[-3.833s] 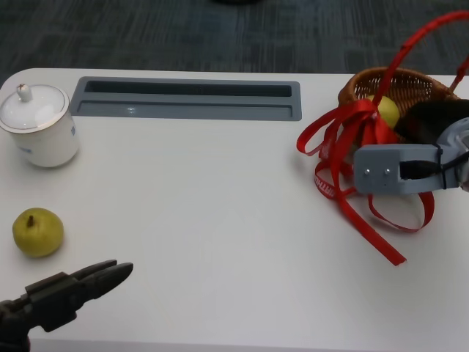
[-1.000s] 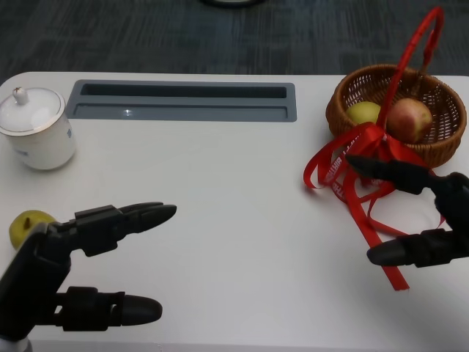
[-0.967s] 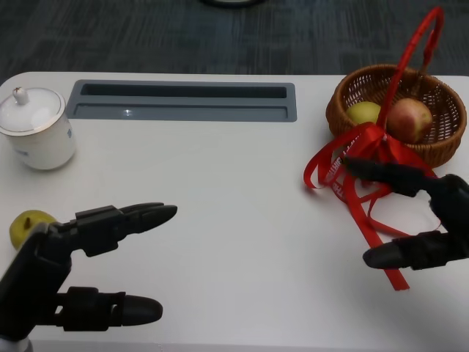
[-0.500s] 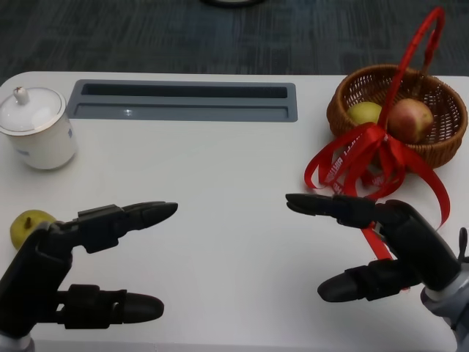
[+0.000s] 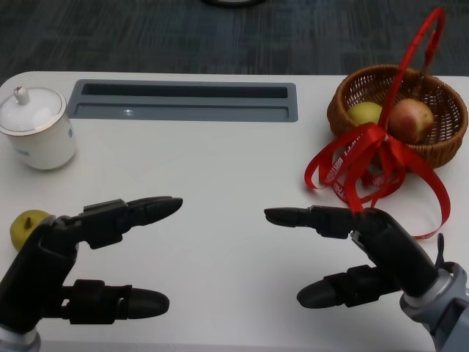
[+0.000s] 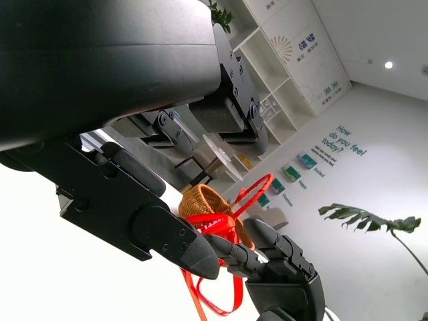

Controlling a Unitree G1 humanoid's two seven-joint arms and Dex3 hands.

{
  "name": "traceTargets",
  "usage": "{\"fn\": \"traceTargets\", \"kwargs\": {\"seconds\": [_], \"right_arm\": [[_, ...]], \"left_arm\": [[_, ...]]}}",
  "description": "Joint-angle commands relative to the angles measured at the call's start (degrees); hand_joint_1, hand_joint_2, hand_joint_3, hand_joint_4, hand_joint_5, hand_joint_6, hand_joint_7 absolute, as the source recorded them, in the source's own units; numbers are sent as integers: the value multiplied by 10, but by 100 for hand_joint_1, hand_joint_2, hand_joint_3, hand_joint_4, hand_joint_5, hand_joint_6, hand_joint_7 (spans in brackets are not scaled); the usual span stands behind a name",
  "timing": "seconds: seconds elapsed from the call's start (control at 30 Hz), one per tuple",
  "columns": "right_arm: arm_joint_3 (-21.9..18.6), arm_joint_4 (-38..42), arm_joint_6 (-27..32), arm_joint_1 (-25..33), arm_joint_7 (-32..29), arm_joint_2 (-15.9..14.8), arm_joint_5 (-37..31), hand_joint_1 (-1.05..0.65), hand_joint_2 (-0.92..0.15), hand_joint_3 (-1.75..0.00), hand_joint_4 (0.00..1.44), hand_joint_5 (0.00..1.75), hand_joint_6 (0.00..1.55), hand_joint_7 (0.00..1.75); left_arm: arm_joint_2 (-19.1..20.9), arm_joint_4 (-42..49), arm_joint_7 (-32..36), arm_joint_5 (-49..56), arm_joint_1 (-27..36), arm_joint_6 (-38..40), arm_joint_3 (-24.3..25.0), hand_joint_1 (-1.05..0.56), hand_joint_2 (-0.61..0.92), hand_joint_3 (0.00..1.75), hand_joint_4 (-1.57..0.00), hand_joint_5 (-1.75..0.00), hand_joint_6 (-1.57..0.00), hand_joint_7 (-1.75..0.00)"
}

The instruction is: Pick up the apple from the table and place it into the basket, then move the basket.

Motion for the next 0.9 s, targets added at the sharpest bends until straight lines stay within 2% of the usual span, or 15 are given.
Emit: {"fn": "traceTargets", "kwargs": {"seconds": [0.03,0.9], "right_arm": [[-7,10,-9,-6,-4,-1,5,-53,-80,0,72,0,66,1],[-20,17,-15,-13,9,-8,21,-49,-79,0,72,0,65,0]], "left_arm": [[5,1,-9,-11,0,0,1,-45,66,0,-72,-1,-71,0],[1,4,-17,-15,-5,7,2,-45,65,0,-75,-1,-74,-1]]}}
